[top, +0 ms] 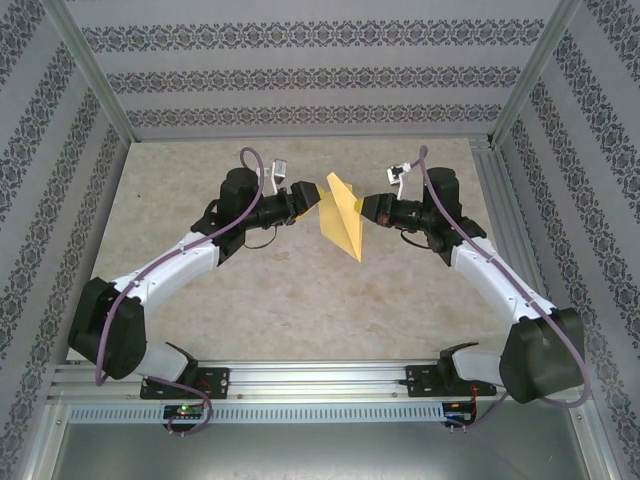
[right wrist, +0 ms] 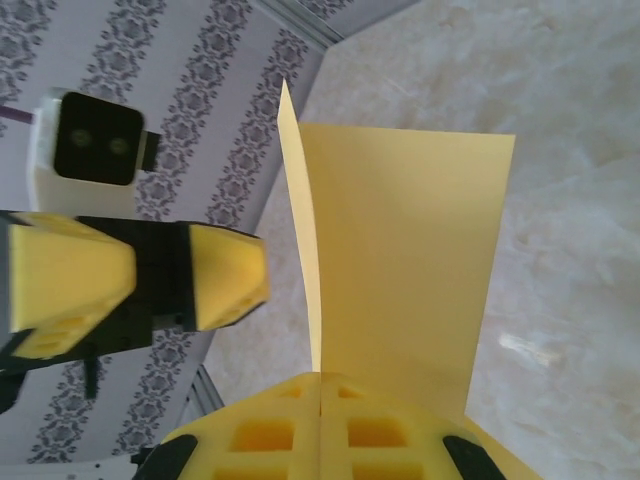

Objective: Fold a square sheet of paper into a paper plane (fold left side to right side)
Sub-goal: Turn over the paper at the center of the table.

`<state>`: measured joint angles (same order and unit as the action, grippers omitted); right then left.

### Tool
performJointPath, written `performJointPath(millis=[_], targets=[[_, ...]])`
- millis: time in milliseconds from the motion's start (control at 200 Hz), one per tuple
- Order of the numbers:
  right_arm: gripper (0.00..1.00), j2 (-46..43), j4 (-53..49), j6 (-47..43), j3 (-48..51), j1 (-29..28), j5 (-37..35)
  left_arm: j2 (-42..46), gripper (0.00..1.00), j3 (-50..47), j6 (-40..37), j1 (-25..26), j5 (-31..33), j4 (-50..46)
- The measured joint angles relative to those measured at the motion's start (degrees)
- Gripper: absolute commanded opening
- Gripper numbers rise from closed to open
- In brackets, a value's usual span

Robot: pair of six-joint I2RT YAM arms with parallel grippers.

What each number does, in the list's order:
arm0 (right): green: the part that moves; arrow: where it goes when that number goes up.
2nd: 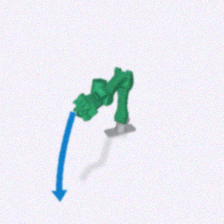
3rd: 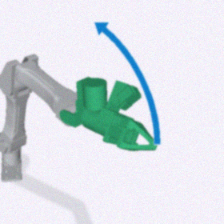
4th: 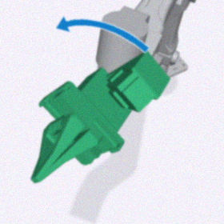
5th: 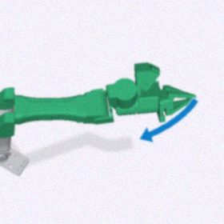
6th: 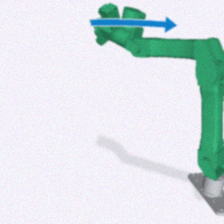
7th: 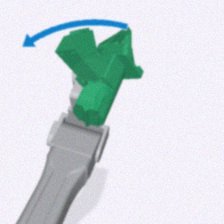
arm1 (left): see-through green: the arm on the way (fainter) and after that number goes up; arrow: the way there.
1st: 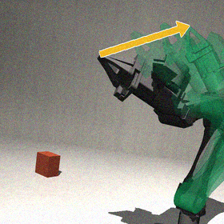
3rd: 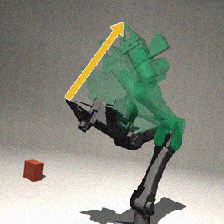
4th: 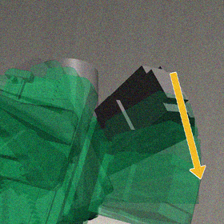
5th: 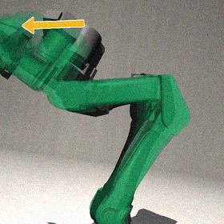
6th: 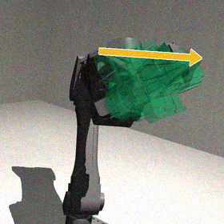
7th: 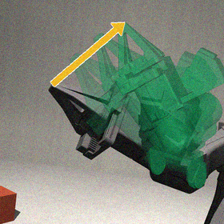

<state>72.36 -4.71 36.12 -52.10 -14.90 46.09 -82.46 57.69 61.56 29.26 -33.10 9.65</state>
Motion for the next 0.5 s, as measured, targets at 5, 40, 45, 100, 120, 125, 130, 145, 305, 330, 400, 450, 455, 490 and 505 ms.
performJointPath(millis=[5, 40, 45, 100, 120, 125, 130, 145, 305, 330, 400, 450, 455, 490, 505], targets=[[0.00, -0.04, 0.07, 0.07, -0.02, 0.00, 0.02, -0.04, 0.65, 0.00, 0.11, 0.00, -0.07, 0.20], [0.00, -0.59, 0.48, 0.74, -0.07, 0.00, 0.37, -0.39, 0.64, 0.00, 0.61, 0.00, -0.52, 1.18], [0.00, -0.63, 0.52, 0.79, -0.07, 0.00, 0.39, -0.42, 0.64, 0.00, 0.68, 0.00, -0.57, 1.29], [0.00, -1.18, 0.94, 1.97, -0.22, -0.13, 0.74, -1.18, 0.63, 0.00, 1.81, 0.00, -1.36, 3.10], [0.00, -1.27, 0.98, 2.16, -0.33, -0.26, 0.81, -1.53, 0.63, 0.00, 2.19, 0.02, -1.66, 4.00], [0.00, -1.29, 1.03, 2.36, -0.37, -0.33, 0.81, -1.60, 0.62, 0.00, 2.27, 0.02, -1.73, 4.15], [0.00, -1.31, 1.05, 2.47, -0.37, -0.37, 0.81, -1.70, 0.62, 0.00, 2.36, 0.04, -1.84, 4.37], [0.00, -1.36, 1.25, 2.69, -0.42, -0.42, 0.85, -1.99, 0.62, 0.02, 2.64, 0.07, -2.08, 4.94], [0.00, -1.38, 2.54, 4.61, -0.81, -2.32, 1.70, -4.79, 0.56, 0.24, 5.22, 0.24, -4.24, 10.01], [0.00, -1.38, 2.69, 4.81, -0.83, -2.58, 1.95, -5.16, 0.54, 0.35, 5.60, 0.28, -4.42, 10.56], [0.00, -1.38, 2.97, 5.46, -1.05, -3.04, 2.27, -5.90, 0.51, 0.72, 6.32, 0.52, -5.01, 11.89], [0.00, -1.38, 3.15, 5.88, -1.36, -3.13, 2.47, -6.05, 0.49, 0.87, 6.58, 0.61, -5.40, 12.41], [0.00, -1.38, 3.17, 5.95, -1.40, -3.13, 2.49, -6.05, 0.49, 0.87, 6.62, 0.61, -5.42, 12.46], [0.00, -1.38, 3.48, 6.12, -1.55, -3.13, 2.54, -6.08, 0.47, 0.87, 6.75, 0.61, -5.64, 13.11], [0.00, -1.38, 3.56, 6.27, -1.60, -3.13, 2.56, -6.08, 0.46, 0.87, 6.75, 0.61, -5.66, 13.35]])
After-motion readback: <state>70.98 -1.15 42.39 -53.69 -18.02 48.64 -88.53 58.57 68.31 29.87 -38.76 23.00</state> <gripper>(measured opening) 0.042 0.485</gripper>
